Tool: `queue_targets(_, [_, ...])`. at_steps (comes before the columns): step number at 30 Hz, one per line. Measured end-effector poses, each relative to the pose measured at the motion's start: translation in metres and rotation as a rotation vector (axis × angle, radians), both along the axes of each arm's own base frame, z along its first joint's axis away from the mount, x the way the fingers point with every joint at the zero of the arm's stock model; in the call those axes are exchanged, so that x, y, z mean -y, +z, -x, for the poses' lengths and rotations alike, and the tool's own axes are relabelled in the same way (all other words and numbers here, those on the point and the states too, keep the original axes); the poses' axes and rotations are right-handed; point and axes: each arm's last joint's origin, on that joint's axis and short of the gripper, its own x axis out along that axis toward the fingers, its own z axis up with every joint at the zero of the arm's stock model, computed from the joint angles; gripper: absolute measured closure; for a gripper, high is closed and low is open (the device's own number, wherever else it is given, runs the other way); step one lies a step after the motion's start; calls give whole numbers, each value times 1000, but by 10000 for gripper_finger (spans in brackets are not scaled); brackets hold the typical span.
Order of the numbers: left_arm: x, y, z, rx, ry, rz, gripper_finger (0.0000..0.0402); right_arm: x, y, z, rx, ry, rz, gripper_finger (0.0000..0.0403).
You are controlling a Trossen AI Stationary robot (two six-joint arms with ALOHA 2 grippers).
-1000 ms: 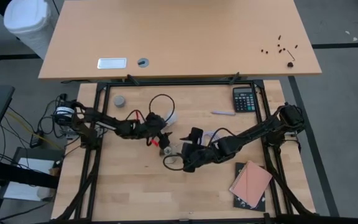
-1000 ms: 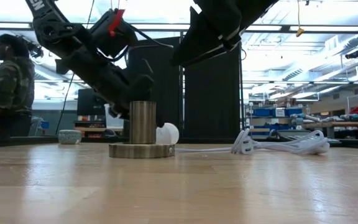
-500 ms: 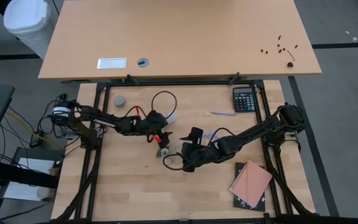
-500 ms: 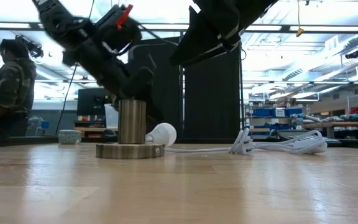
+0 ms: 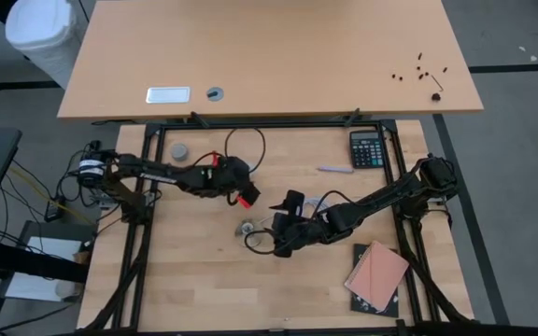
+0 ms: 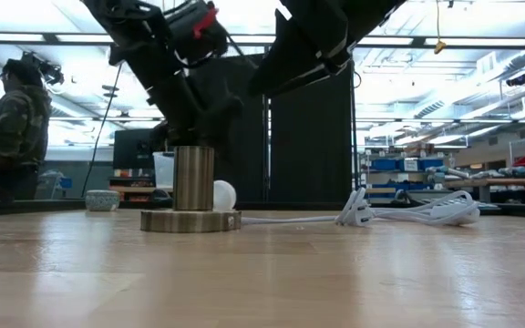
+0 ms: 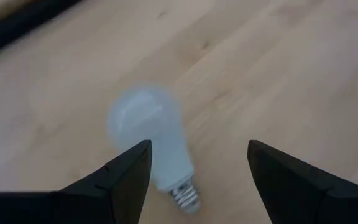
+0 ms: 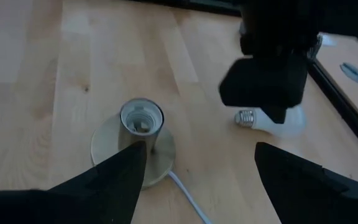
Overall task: Screw lightbulb
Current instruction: Insert the lightbulb into the bronze lamp socket
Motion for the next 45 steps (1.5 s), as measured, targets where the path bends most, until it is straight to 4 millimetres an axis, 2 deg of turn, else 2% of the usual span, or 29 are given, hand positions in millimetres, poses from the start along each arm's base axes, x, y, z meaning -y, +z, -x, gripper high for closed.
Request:
queue_targets(4, [-3, -5, 7, -21, 87, 80, 133, -1, 2, -2, 23, 19, 8, 94])
queue_targets(11, [-3, -7, 11, -35, 163, 107, 133, -2, 4, -3, 30, 44, 10, 94])
queue_targets(21, [-19, -24, 12, -94, 240, 137, 133, -3, 5, -4, 43, 53, 5, 94])
queue_targets(31, [-33, -27, 14, -113, 261, 131, 133, -3, 5, -4, 48, 54, 3, 94])
queue_targets(37, [-45, -41, 13, -148, 243, 187, 133, -3, 5, -4, 52, 54, 1, 94])
queue_targets(41, [-48, -53, 9, -171, 233, 197, 133, -3, 6, -5, 61, 54, -2, 94])
queue_targets(45, [-49, -57, 6, -176, 225, 176, 133, -3, 6, -5, 61, 54, -2, 94])
